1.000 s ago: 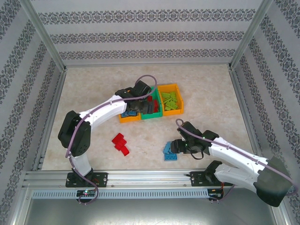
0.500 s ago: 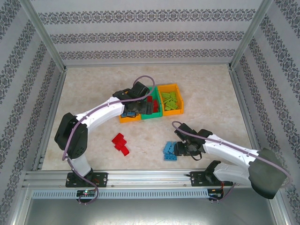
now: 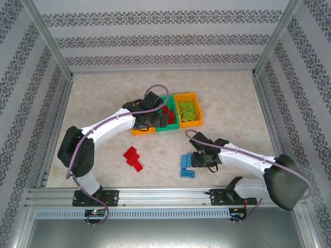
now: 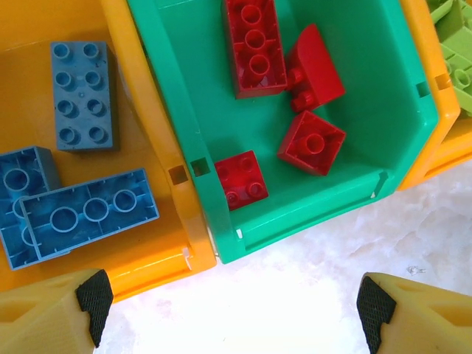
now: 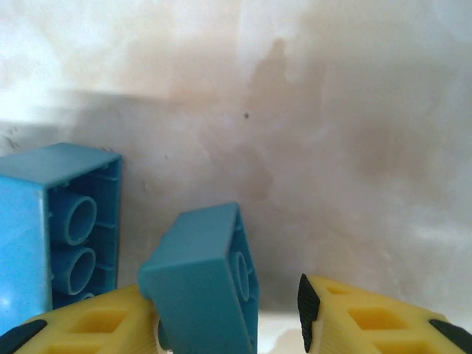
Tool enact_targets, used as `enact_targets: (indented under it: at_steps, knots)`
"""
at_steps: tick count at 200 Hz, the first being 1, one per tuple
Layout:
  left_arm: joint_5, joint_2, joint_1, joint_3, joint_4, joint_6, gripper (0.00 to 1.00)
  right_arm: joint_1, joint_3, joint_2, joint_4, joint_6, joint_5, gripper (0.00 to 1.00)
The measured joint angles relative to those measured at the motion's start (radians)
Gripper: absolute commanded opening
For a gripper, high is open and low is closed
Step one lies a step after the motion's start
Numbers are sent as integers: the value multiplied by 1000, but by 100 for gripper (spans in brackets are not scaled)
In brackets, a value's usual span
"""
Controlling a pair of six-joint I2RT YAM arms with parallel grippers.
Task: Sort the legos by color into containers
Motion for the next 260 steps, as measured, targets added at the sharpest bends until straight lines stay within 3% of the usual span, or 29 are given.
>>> enact_targets:
  at_steps: [30,82,123,162,228,260]
  knots:
    - [-4,-3,0,-6,0,-3,88,-17,7,22,23,-26,0,46]
    - [-20,-6,0,-7,0,-3,89,-29,20,39,34,-50,11,24]
    - [-51,-36,0,-29,-1,-9,90,-29,50,-16,20,-52,17,23]
    - [-134,-136,6,-116,-8,-49,97,-29,222,-25,56,-60,-2,22]
    - [-225,-381,147,-332,-69,-159,99,-16,637,362,285,-73,-245,24]
    - [-229,-443,166,-411,-108,-182,100,-9,832,548,322,-66,-319,25]
